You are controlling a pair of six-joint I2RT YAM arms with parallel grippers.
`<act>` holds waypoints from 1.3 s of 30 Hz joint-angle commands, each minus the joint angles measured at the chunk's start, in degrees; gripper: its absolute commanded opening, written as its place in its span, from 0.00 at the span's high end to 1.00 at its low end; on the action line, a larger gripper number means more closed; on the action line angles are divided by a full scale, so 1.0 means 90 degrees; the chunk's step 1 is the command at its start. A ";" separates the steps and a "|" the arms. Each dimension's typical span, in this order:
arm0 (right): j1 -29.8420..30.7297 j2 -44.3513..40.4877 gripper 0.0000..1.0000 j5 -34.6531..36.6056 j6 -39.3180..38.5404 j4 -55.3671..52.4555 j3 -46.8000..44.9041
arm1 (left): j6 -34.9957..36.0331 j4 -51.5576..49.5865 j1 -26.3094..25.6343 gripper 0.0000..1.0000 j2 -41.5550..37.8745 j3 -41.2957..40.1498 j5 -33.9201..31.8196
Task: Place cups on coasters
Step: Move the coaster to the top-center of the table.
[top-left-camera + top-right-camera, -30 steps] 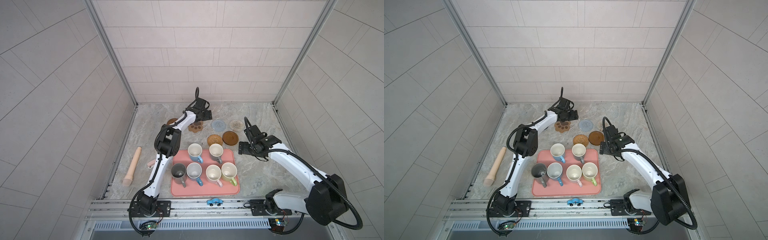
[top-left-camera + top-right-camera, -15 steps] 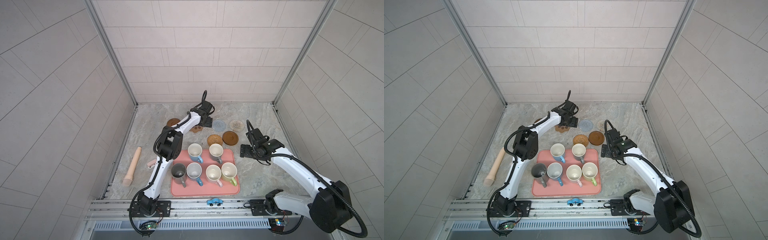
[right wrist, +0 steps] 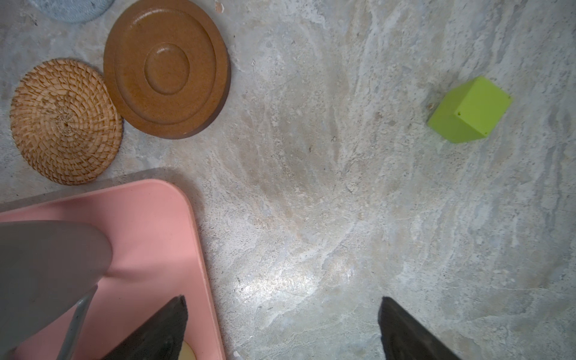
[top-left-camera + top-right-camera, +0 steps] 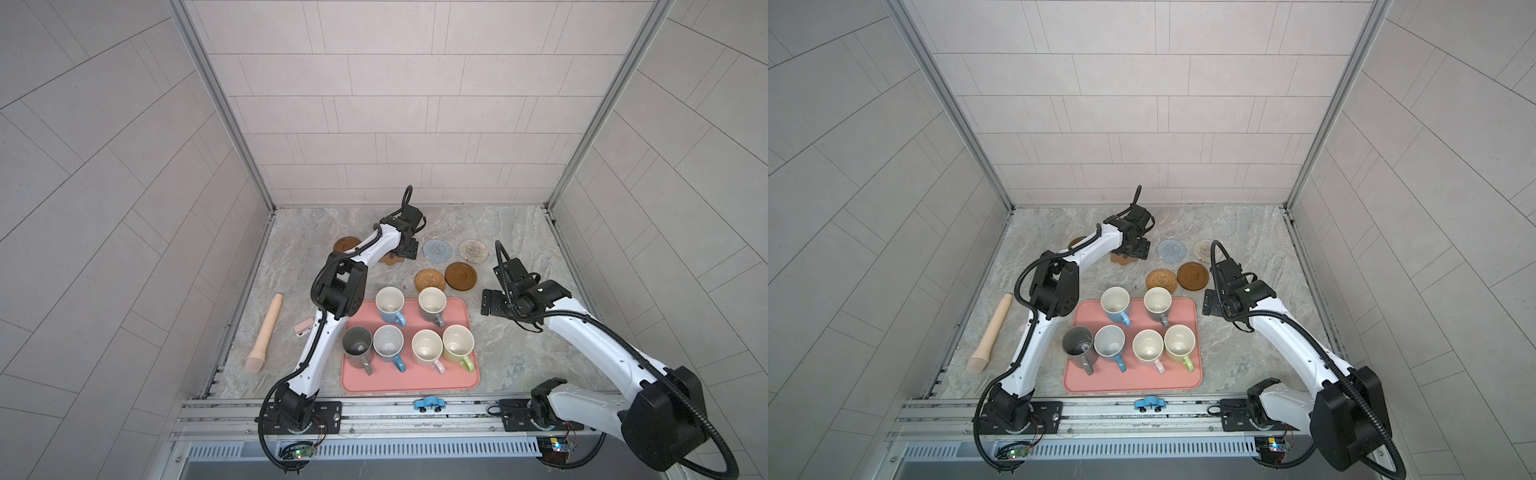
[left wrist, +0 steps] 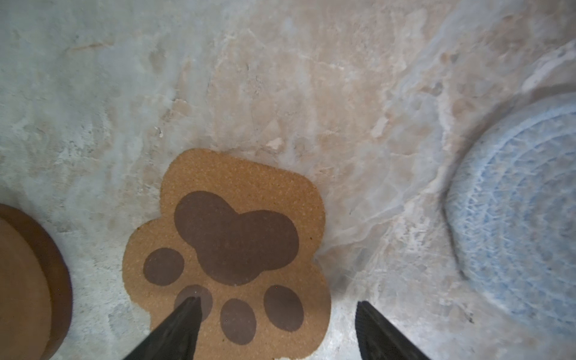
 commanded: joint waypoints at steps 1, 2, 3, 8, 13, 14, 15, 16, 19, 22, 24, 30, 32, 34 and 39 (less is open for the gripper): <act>0.0037 -0.0084 0.03 0.0159 0.0103 -0.0140 -0.0063 | 0.0121 -0.0257 0.0052 0.18 0.0141 0.0172 -0.0234; 0.0037 -0.0075 0.03 0.0157 0.0104 -0.0139 -0.0068 | 0.0126 -0.0290 0.0062 0.19 0.0143 0.0172 -0.0281; 0.0037 -0.0067 0.03 0.0159 0.0101 -0.0130 -0.0061 | 0.0128 -0.0311 0.0067 0.19 0.0145 0.0172 -0.0323; 0.0037 -0.0045 0.03 0.0159 0.0103 -0.0106 -0.0082 | 0.0151 -0.0403 0.0133 0.22 0.0154 0.0172 -0.0455; 0.0037 -0.0009 0.02 0.0157 0.0118 -0.0077 -0.0091 | 0.0177 -0.0419 0.0221 0.26 0.0167 0.0153 -0.0443; 0.0034 0.0001 0.03 0.0158 0.0113 -0.0078 -0.0092 | 0.0194 -0.0433 0.0240 0.26 0.0178 0.0153 -0.0445; 0.0035 0.0013 0.03 0.0154 0.0103 -0.0069 -0.0085 | 0.0198 -0.0442 0.0252 0.26 0.0182 0.0153 -0.0445; 0.0038 0.0019 0.03 0.0157 0.0103 -0.0074 -0.0084 | 0.0197 -0.0447 0.0267 0.27 0.0184 0.0153 -0.0437; 0.0042 0.0033 0.03 0.0150 0.0103 -0.0065 -0.0088 | 0.0199 -0.0489 0.0291 0.28 0.0186 0.0153 -0.0434; 0.0038 0.0028 0.03 0.0143 0.0116 -0.0060 -0.0080 | 0.0194 -0.0503 0.0320 0.28 0.0208 0.0153 -0.0426; 0.0040 0.0035 0.03 0.0149 0.0109 -0.0060 -0.0081 | 0.0213 -0.0483 0.0320 0.28 0.0208 0.0153 -0.0394; 0.0037 0.0033 0.03 0.0152 0.0104 -0.0070 -0.0076 | 0.0277 -0.0364 0.0322 0.27 0.0160 0.0166 -0.0271; 0.0037 0.0033 0.03 0.0169 0.0103 -0.0079 -0.0065 | 0.0277 -0.0324 0.0323 0.26 0.0120 0.0172 -0.0190; 0.0038 0.0023 0.03 0.0186 0.0103 -0.0089 -0.0044 | 0.0287 -0.0289 0.0321 0.25 0.0056 0.0172 -0.0117; 0.0042 0.0051 0.03 0.0264 0.0055 -0.0172 0.0073 | 0.0289 -0.0162 0.0321 0.21 -0.0180 0.0172 0.0156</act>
